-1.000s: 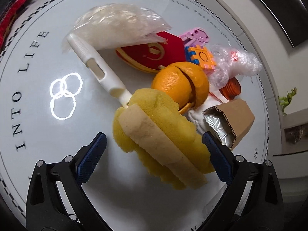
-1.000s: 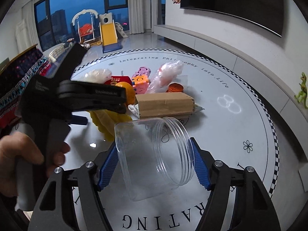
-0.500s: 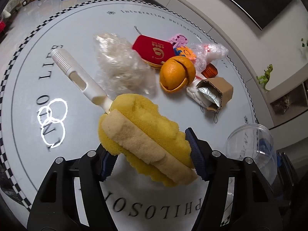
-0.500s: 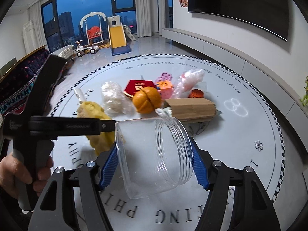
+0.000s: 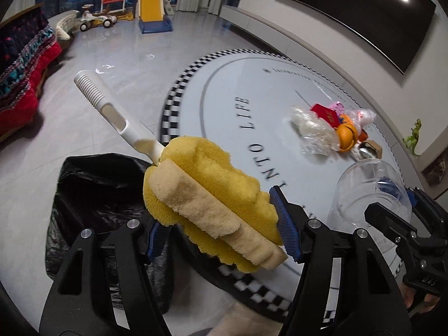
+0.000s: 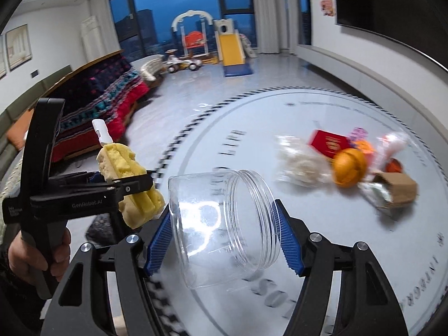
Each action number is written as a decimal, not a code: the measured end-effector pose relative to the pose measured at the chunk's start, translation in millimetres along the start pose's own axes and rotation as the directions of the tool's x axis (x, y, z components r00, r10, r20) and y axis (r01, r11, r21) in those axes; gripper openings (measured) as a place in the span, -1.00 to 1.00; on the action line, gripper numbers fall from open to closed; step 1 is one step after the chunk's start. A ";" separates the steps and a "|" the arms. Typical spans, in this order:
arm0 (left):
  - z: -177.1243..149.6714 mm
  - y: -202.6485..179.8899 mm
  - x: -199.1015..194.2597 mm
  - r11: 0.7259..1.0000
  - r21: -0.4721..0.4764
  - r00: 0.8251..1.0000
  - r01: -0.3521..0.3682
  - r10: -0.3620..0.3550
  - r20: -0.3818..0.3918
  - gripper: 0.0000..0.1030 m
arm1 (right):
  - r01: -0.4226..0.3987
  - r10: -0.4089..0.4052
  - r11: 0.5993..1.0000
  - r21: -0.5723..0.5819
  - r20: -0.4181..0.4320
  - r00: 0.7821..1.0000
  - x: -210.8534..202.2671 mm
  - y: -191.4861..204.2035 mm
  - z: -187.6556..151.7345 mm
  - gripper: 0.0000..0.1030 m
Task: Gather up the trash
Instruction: 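Carry the sponge brush and jar to the black trash bag and release both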
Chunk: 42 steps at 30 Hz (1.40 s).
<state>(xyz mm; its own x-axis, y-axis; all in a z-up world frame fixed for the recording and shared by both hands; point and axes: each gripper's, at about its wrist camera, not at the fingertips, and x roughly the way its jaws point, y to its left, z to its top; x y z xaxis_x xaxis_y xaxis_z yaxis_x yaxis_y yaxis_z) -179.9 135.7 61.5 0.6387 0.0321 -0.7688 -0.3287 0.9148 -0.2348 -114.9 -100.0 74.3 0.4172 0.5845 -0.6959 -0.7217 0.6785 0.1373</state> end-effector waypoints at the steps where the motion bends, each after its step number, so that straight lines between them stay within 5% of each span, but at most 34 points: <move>1: -2.1 9.0 -1.9 1.000 -0.010 1.000 -0.026 0.027 0.010 0.25 | -0.025 0.025 1.000 -0.007 -0.007 1.000 6.8 11.1 2.9 0.34; 8: -21.0 93.2 -7.6 0.969 -0.100 0.973 -0.227 0.230 0.017 0.26 | -0.182 0.180 0.983 -0.016 -0.080 0.980 59.8 89.1 18.8 0.34; 13: -35.2 141.4 1.3 0.936 -0.183 0.954 -0.299 0.298 -0.037 0.34 | -0.261 0.255 0.965 -0.025 -0.135 0.957 89.4 133.0 25.6 0.34; 14: -37.1 150.9 0.1 0.932 -0.198 0.952 -0.305 0.301 -0.047 0.48 | -0.270 0.264 0.963 -0.024 -0.147 0.953 97.1 140.4 27.7 0.34; 15: -39.8 159.0 0.5 0.926 -0.210 0.949 -0.314 0.309 -0.057 0.85 | -0.282 0.276 0.959 -0.017 -0.163 0.947 105.5 147.6 30.7 0.36; 18: -47.3 176.9 -2.0 0.898 -0.250 0.932 -0.361 0.359 -0.054 0.88 | -0.315 0.314 0.949 0.027 -0.197 0.929 124.3 158.9 39.4 0.63; 22: -51.9 191.2 -5.3 0.885 -0.297 0.933 -0.358 0.354 -0.068 0.88 | -0.334 0.339 0.941 0.060 -0.188 0.922 130.8 164.9 43.5 0.63; 33: -45.8 171.4 -1.1 0.907 -0.265 0.944 -0.328 0.327 -0.049 0.88 | -0.301 0.311 0.949 0.089 -0.131 0.941 110.7 135.8 43.5 0.63; 42: -18.7 106.4 7.6 0.956 -0.171 0.971 -0.239 0.239 -0.020 0.88 | -0.196 0.204 0.973 0.125 -0.059 0.977 77.1 78.3 42.1 0.63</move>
<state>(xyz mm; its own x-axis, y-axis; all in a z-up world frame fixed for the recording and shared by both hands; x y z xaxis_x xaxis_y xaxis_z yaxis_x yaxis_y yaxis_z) -223.1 225.8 19.6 0.5273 0.2420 -0.8145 -0.5859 0.7978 -0.1423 -116.0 16.9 61.0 0.2281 0.6835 -0.6934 -0.7146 0.6012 0.3576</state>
